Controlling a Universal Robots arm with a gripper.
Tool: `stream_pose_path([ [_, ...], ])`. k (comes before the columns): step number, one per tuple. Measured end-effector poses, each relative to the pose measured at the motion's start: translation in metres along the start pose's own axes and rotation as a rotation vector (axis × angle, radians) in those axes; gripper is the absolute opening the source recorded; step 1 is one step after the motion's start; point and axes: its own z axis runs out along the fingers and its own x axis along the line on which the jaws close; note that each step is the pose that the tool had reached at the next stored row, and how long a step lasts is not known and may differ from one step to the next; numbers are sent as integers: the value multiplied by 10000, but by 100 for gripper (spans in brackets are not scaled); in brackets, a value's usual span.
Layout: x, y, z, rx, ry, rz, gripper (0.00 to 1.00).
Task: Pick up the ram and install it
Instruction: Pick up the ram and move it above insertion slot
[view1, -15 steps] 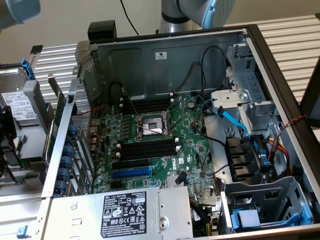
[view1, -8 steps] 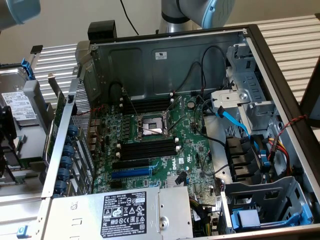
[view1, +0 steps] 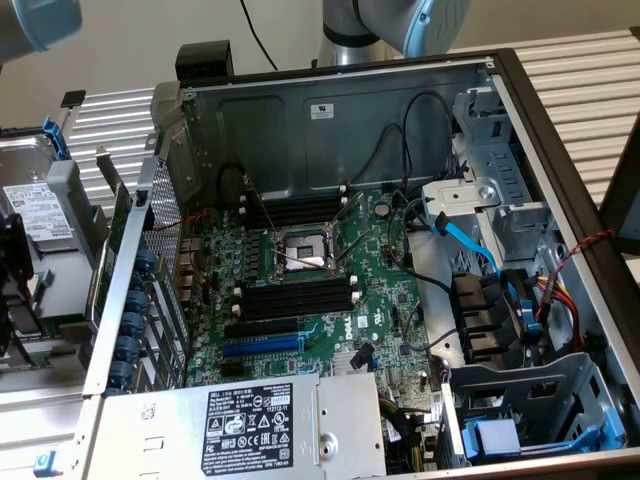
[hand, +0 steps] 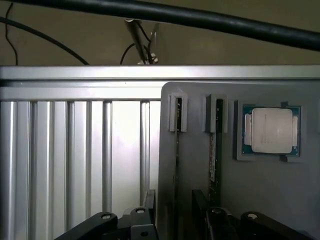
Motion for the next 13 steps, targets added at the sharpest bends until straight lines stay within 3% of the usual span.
stream_pose_path([
  [13, 12, -1, 28, -35, 0, -1, 42],
])
